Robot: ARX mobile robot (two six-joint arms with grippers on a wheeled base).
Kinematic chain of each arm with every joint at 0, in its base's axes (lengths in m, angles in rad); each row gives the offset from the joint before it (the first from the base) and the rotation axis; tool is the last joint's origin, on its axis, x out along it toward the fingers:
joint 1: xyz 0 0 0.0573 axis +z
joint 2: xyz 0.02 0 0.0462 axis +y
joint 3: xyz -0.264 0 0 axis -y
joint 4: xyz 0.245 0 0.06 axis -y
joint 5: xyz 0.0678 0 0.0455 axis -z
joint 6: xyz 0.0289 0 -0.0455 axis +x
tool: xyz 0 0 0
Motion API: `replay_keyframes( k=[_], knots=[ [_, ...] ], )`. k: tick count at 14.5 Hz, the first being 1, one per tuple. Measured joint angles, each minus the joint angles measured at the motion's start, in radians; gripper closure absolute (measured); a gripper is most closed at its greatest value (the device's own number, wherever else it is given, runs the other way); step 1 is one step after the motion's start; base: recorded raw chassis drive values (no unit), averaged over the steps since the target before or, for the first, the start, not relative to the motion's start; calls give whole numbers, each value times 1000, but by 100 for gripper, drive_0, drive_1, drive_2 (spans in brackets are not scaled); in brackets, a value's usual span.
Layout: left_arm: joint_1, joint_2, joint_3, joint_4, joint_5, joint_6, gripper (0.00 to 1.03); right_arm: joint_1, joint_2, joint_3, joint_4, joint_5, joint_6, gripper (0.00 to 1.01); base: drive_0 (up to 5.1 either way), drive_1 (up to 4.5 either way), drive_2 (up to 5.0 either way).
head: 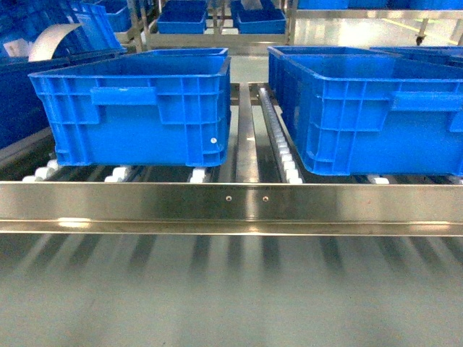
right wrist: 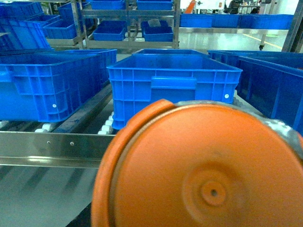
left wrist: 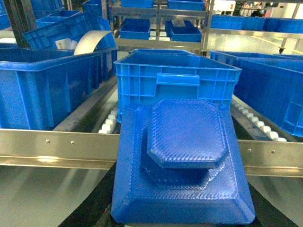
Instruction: Sort blue parts and orange caps into right shelf containers
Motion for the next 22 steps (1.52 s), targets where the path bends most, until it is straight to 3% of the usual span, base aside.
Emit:
replay_keyframes(
  k=[6, 22],
  knots=[
    [0, 0, 0, 0, 0, 0, 63, 0, 0, 0, 1, 0, 0, 57, 0, 0, 0],
    [0, 0, 0, 0, -1, 0, 63, 0, 0, 0, 3, 0, 0, 57, 3, 396, -390]
  ],
)
